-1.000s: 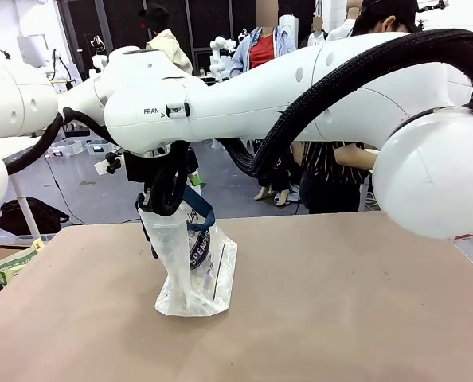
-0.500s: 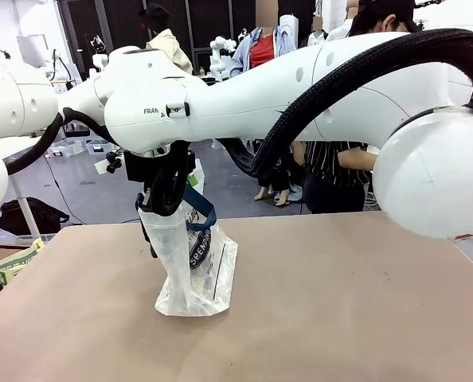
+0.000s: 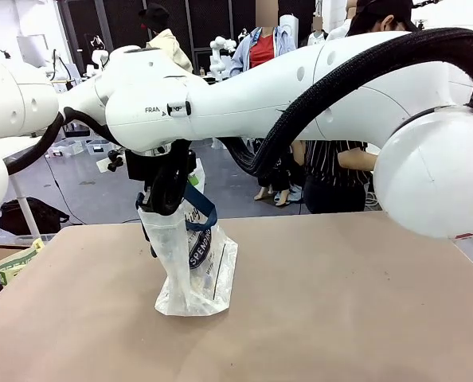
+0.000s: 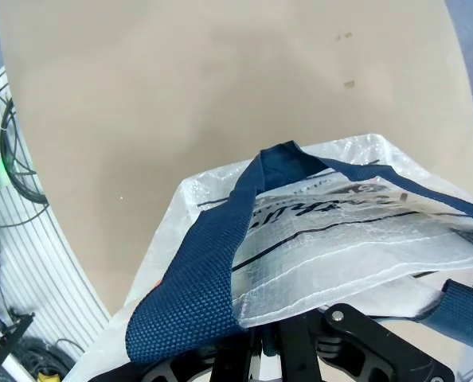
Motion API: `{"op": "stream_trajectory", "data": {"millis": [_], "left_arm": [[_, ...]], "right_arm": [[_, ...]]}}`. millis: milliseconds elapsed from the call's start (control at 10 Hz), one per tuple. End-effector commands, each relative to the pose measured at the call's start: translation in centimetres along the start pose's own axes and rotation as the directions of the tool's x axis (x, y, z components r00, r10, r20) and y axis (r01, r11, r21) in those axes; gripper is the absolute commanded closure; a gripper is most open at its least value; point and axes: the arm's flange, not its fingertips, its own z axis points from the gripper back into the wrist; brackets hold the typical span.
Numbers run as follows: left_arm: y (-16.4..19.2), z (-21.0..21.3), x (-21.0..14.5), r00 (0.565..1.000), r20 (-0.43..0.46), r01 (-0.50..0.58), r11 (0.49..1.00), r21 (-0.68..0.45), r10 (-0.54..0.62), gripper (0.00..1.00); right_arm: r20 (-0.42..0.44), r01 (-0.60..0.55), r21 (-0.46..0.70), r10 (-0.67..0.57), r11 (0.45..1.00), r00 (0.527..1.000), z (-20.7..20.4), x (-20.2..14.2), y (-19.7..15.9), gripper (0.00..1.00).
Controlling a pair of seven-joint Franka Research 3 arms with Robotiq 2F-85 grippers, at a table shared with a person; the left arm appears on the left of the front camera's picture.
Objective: Transfer purchased items from the store into the shopping bag.
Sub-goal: Move the Reusable shopping bag to the right side of the table.
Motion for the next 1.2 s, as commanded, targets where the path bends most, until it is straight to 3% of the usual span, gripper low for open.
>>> {"op": "stream_trajectory", "data": {"millis": [0,100,500,600,1100], "left_arm": [[-0.1,0.6,0.6,1.000,-0.009,-0.013,1.000,0.015,0.013,1.00],[0.0,0.6,0.6,1.000,-0.008,-0.010,1.000,0.015,0.010,1.00],[0.1,0.6,0.6,1.000,-0.007,-0.007,1.000,0.012,0.007,1.00],[0.1,0.6,0.5,1.000,-0.005,-0.005,1.000,0.009,0.005,1.00],[0.0,0.6,0.4,1.000,-0.002,0.001,1.000,0.012,-0.001,1.00]], "right_arm": [[0.008,0.026,-0.004,-0.026,1.000,1.000,0.1,-0.1,0.1,1.00],[-0.001,0.029,0.005,-0.029,1.000,1.000,0.2,-0.2,0.1,0.85],[-0.002,0.048,0.019,-0.048,0.999,0.999,0.5,-1.0,0.2,0.05],[0.000,0.049,0.019,-0.049,0.999,0.999,0.8,-1.4,0.4,0.00],[0.089,0.057,-0.010,-0.056,0.998,0.994,3.1,-4.7,2.0,0.00]]}}
